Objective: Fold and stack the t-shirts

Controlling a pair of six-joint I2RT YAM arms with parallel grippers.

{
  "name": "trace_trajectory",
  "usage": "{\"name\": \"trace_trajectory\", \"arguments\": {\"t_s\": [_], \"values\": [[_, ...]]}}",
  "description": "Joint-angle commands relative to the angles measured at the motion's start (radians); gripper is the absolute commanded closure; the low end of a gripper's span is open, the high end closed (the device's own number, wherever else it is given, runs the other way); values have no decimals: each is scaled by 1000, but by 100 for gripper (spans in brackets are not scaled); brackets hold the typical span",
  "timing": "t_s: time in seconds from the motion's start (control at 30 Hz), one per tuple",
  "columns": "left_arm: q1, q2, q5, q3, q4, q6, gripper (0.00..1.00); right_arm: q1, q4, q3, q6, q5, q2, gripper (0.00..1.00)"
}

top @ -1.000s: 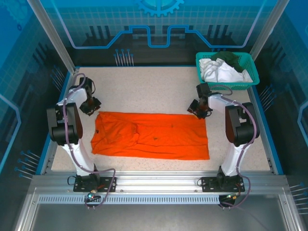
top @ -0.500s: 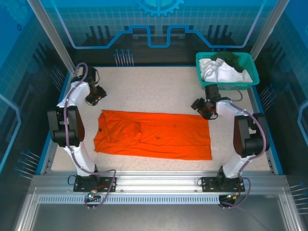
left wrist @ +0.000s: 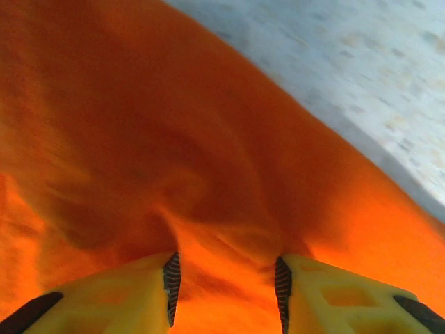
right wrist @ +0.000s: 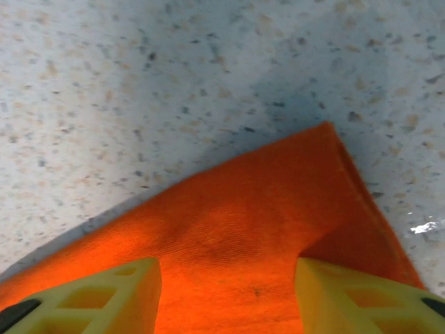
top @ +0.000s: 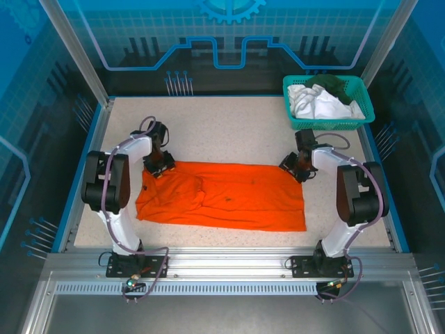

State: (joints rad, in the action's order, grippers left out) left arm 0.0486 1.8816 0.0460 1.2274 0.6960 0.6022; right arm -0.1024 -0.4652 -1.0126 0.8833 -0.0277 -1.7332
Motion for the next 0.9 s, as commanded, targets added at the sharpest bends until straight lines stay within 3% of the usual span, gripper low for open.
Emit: {"name": "trace_trajectory", "arguments": {"t_s": [0.0,0.3,0.43,0.63,0.87], "values": [[-34,11,64,34,7,-11,52,51,-49,-40,2,-11,-17,43],[-36,-42,86,200,97,-25,25,28,-10,-9,-10,2,132,37],[-6,-100,68,183,122,20,24,-58,-4,-18,-42,-27,125,38],[63,-186,31,4,81,184,28,-202,-39,-61,-79,-29,49,40],[82,-39,15,42,28,200,45,-214,-118,-135,-123,-39,-56,42]]}}
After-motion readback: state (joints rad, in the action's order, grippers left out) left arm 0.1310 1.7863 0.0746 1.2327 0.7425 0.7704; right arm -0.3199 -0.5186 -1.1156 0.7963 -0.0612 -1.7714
